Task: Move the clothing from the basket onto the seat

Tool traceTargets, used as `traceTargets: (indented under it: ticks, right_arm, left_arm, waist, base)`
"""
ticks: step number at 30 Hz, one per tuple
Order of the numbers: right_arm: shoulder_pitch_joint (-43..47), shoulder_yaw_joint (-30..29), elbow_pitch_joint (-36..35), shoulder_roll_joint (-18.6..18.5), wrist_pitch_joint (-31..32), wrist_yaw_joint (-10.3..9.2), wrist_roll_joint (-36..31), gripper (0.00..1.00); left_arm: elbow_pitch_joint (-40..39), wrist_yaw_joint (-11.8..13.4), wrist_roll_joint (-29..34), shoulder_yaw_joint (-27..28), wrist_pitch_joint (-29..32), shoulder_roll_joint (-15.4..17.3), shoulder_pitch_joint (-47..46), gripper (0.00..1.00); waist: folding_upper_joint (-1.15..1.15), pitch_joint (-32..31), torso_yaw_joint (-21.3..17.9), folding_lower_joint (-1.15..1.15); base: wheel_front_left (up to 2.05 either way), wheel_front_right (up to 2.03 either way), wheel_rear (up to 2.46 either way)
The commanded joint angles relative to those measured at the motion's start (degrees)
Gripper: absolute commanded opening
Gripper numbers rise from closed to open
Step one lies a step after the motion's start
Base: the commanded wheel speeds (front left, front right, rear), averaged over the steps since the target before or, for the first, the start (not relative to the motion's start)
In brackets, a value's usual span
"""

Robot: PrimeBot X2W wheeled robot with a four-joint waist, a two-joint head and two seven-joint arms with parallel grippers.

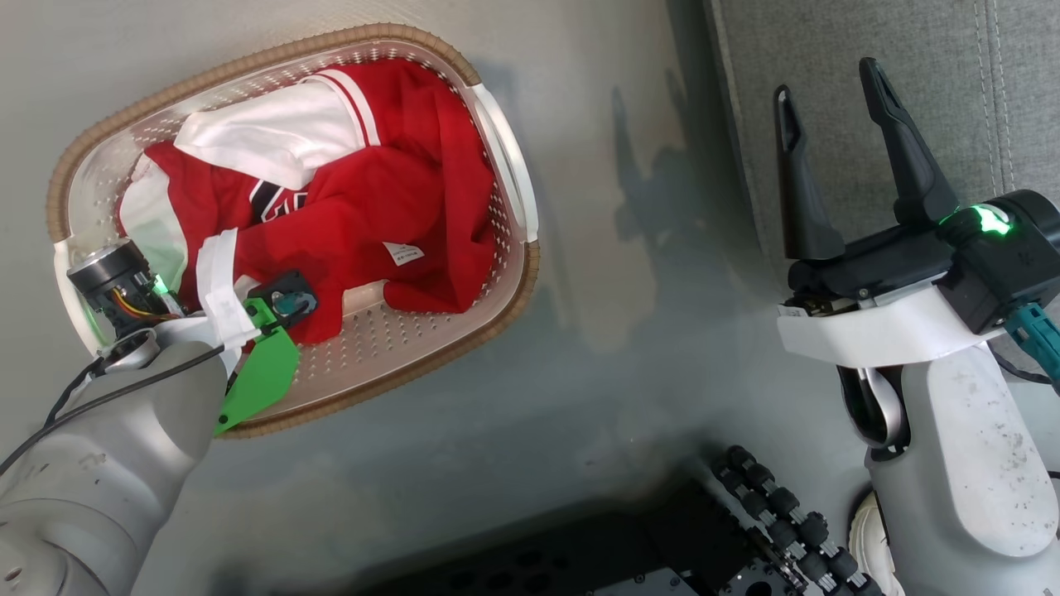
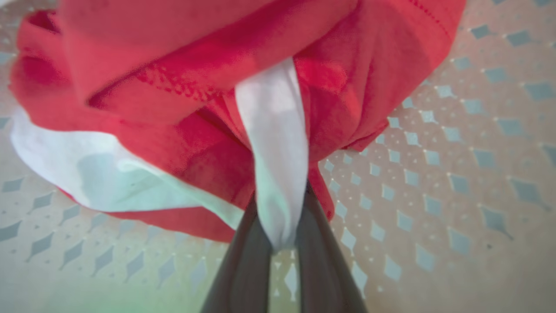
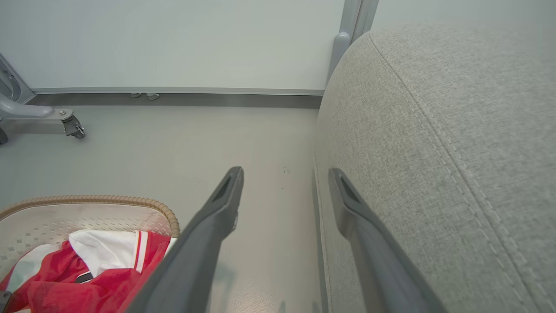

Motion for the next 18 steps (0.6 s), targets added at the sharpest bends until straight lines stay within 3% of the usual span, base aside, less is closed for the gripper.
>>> traceTargets:
  ticks: [1,9,18]
  right_arm:
    - [-0.7,0.0,-0.3,-0.2,-0.1,-0.02,-0.1,1.0]
    - [-0.3,0.0,0.5,-0.2,-0.1,-0.02,0.3,1.0]
    - [1.2,0.1,2.1,-0.2,-0.1,-0.02,-0.1,1.0]
  left_arm:
    - [0.1,0.1,-0.1,-0.2,-0.3,0.5,0.0,0.0]
    - [-0.2,0.1,-1.2,-1.0,-3.5,0.3,2.0,0.0]
    - [-1.7,0.1,-2.7,-1.8,-8.8,-2.7,4.4,0.0]
  waist:
    - [0.0,-0.2,0.0,0.0]
    - [0.0,-3.2,0.3,0.0]
    - [0.0,-10.2,2.4,0.0]
  base:
    - [0.0,0.0,0.0]
    - [0.0,0.0,0.0]
    - [0.0,0.0,0.0]
